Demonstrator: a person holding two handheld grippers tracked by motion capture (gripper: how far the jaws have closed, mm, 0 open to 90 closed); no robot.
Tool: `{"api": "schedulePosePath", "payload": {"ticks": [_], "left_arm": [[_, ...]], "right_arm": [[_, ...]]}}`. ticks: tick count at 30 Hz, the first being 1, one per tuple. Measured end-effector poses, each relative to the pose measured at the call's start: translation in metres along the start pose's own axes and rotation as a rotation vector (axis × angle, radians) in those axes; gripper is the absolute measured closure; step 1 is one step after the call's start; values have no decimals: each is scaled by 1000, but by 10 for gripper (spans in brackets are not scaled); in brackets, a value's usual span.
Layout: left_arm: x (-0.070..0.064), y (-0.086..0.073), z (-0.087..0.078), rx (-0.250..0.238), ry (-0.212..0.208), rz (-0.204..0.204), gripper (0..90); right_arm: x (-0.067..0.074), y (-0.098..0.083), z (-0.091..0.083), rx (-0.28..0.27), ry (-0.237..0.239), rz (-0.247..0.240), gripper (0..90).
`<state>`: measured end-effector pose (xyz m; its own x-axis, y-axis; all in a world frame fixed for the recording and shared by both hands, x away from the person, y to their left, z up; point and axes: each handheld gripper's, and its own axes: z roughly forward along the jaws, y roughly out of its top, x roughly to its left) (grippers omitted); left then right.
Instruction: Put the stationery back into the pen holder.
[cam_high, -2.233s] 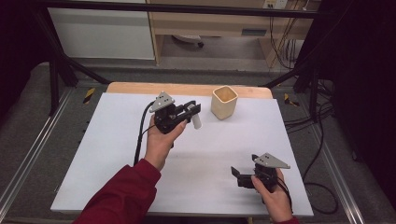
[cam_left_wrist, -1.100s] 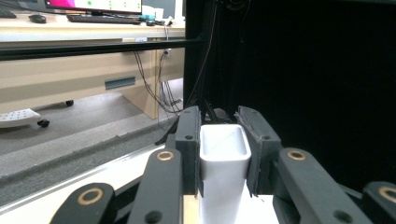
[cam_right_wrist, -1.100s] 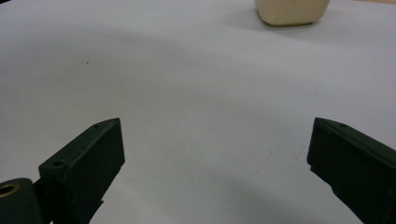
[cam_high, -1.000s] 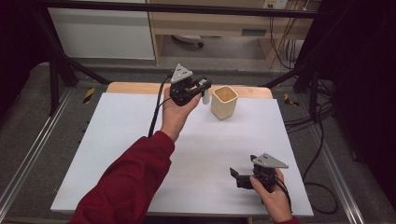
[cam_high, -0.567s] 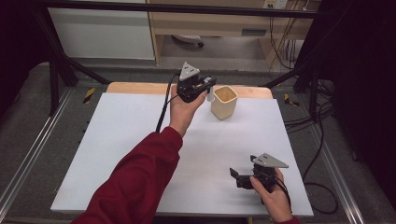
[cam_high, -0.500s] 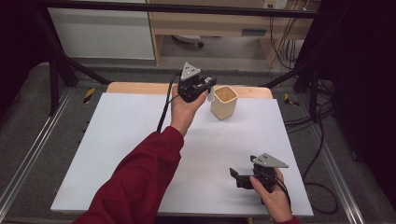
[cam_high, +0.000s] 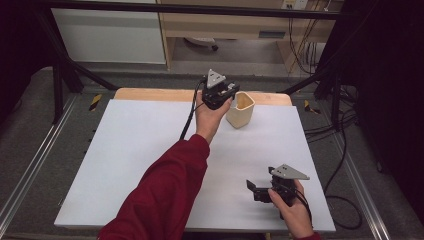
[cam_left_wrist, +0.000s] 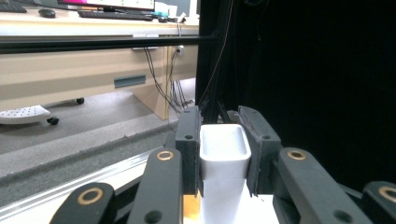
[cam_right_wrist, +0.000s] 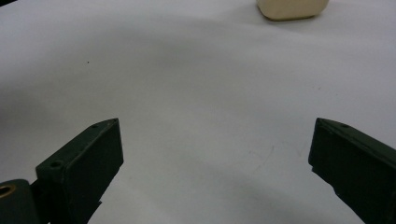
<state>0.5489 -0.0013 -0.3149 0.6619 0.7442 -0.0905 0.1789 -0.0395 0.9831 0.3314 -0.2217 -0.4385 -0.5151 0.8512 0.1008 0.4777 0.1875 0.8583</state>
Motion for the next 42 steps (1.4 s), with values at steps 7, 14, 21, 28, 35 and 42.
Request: {"api": "schedulePosePath", "payload": {"ticks": [7, 14, 21, 28, 35, 42], "left_arm": [[-2, -5, 23, -10, 7, 16, 705], [-1, -15, 36, -11, 27, 42, 547], [-1, -17, -20, 22, 42, 41, 257], [10, -37, -98, 68, 57, 46, 134], [23, -63, -168, 66, 77, 10, 97], [33, -101, -230, 107, 129, 0, 84]], "right_arm": [[-1, 0, 0, -5, 2, 8, 37], [-2, -1, 0, -6, 5, 6, 38], [-1, 1, -1, -14, 2, 0, 38], [3, 3, -1, -9, -6, -17, 35], [2, 3, 0, -12, -23, -31, 34], [2, 4, 1, -16, -27, -44, 37]]}}
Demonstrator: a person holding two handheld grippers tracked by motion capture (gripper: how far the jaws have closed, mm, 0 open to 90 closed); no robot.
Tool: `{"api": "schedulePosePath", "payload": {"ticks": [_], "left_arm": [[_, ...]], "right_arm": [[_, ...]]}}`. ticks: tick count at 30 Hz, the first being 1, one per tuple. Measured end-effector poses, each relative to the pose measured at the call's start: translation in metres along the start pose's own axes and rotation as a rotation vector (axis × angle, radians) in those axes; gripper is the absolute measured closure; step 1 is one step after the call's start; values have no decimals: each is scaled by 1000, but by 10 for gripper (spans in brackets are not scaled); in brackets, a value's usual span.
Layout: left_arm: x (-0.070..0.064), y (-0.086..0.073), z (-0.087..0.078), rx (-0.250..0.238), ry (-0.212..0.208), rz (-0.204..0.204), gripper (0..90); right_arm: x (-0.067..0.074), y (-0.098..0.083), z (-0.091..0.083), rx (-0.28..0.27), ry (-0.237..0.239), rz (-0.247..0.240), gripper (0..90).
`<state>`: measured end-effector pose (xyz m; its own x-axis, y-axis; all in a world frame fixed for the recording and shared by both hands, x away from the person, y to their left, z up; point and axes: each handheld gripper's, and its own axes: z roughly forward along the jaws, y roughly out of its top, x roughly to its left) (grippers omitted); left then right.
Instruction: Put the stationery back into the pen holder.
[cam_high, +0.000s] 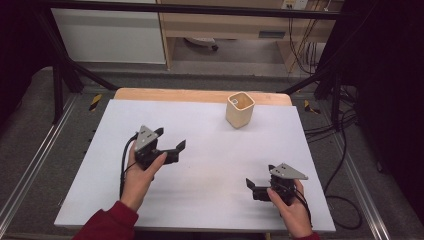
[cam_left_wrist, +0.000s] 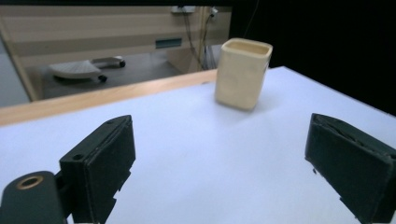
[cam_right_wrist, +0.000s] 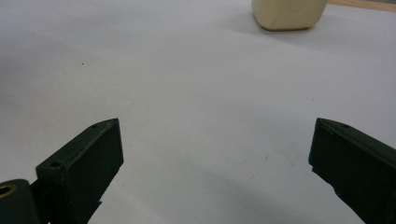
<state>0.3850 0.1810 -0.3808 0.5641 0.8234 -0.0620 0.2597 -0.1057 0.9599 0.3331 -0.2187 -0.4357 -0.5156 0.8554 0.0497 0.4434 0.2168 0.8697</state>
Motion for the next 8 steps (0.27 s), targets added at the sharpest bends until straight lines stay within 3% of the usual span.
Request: {"api": "schedulePosePath", "payload": {"ticks": [3, 8], "left_arm": [[5, -19, -22, 32, 15, -24, 81], [12, -47, -56, 87, 38, -68, 81]], "right_arm": [[-2, 0, 0, -8, -11, 14, 39], [-12, -1, 5, 23, -61, 18, 42]]}}
